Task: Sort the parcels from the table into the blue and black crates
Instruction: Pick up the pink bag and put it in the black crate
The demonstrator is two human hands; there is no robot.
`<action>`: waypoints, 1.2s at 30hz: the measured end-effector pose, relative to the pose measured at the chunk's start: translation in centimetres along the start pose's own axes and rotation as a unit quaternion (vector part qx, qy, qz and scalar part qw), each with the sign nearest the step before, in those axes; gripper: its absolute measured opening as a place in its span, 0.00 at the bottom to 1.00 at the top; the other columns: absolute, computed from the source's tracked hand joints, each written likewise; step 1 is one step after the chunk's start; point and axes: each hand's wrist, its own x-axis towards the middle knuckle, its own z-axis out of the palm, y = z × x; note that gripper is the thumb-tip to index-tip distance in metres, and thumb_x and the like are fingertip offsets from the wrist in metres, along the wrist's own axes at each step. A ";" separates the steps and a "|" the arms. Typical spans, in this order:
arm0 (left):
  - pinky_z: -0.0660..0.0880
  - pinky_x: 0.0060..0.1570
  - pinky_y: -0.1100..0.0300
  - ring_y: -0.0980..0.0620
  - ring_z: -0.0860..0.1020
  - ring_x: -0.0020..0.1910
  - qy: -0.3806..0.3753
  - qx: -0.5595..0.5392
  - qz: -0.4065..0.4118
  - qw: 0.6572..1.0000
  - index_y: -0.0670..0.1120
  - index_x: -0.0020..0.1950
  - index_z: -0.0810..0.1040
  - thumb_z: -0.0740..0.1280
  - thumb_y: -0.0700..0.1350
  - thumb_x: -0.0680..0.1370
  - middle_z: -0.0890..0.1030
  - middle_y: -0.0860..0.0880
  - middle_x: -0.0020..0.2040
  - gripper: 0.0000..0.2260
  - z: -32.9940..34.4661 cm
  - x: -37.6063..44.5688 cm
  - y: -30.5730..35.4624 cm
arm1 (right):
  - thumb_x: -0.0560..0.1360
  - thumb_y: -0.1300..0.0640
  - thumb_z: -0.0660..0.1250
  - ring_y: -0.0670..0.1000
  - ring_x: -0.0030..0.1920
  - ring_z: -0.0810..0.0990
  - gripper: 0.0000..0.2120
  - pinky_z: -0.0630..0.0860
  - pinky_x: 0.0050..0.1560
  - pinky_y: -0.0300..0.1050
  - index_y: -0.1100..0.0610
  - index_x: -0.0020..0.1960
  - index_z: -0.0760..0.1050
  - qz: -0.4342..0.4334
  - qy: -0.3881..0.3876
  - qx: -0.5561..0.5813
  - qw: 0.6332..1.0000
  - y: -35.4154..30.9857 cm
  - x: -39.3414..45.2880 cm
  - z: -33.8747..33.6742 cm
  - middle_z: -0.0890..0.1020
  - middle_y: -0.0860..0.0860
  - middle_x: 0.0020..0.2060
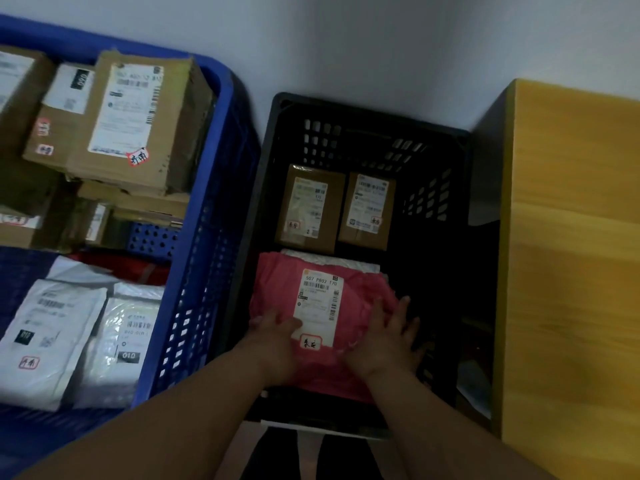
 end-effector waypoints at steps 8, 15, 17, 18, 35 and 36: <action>0.61 0.70 0.57 0.44 0.60 0.75 0.002 0.003 -0.038 0.999 0.50 0.78 0.56 0.62 0.60 0.78 0.45 0.46 0.79 0.33 -0.4 -3.5 2.0 | 0.63 0.37 0.78 0.65 0.77 0.51 0.69 0.62 0.72 0.54 0.56 0.76 0.26 0.075 -0.070 0.177 0.979 0.4 -0.8 -2.2 0.30 0.62 0.75; 0.66 0.68 0.56 0.45 0.64 0.71 0.057 0.025 -0.027 0.998 0.49 0.77 0.58 0.61 0.59 0.79 0.56 0.45 0.76 0.30 0.8 -8.4 5.1 | 0.63 0.40 0.77 0.58 0.75 0.58 0.60 0.60 0.75 0.47 0.56 0.79 0.42 -0.055 -0.034 0.220 0.973 0.8 -5.5 -4.2 0.53 0.59 0.77; 0.66 0.67 0.57 0.46 0.66 0.70 0.079 0.024 -0.015 0.996 0.48 0.77 0.60 0.62 0.59 0.79 0.58 0.45 0.75 0.30 0.8 -10.0 6.3 | 0.63 0.42 0.77 0.58 0.75 0.60 0.55 0.62 0.74 0.50 0.56 0.78 0.49 -0.092 -0.031 0.233 0.968 1.5 -7.6 -5.5 0.58 0.58 0.75; 0.66 0.66 0.58 0.46 0.66 0.70 0.089 0.024 -0.009 0.996 0.48 0.77 0.60 0.62 0.59 0.79 0.59 0.45 0.74 0.30 0.9 -10.8 6.9 | 0.63 0.43 0.77 0.57 0.74 0.62 0.51 0.63 0.74 0.50 0.56 0.77 0.53 -0.114 -0.023 0.236 0.965 2.0 -8.5 -6.2 0.61 0.57 0.74; 0.67 0.67 0.51 0.42 0.69 0.68 0.211 0.074 0.121 0.967 0.47 0.74 0.64 0.63 0.56 0.78 0.65 0.42 0.73 0.27 3.8 -22.4 17.3 | 0.76 0.45 0.67 0.58 0.73 0.62 0.37 0.64 0.70 0.49 0.56 0.78 0.55 -0.137 0.135 0.222 0.956 15.9 -23.0 -10.9 0.61 0.56 0.75; 0.68 0.67 0.52 0.42 0.69 0.68 0.217 0.076 0.133 0.964 0.47 0.74 0.65 0.63 0.56 0.78 0.65 0.42 0.72 0.26 4.4 -22.7 18.4 | 0.77 0.45 0.66 0.58 0.74 0.60 0.37 0.63 0.71 0.50 0.56 0.79 0.54 -0.127 0.143 0.216 0.958 17.3 -23.3 -11.2 0.59 0.55 0.76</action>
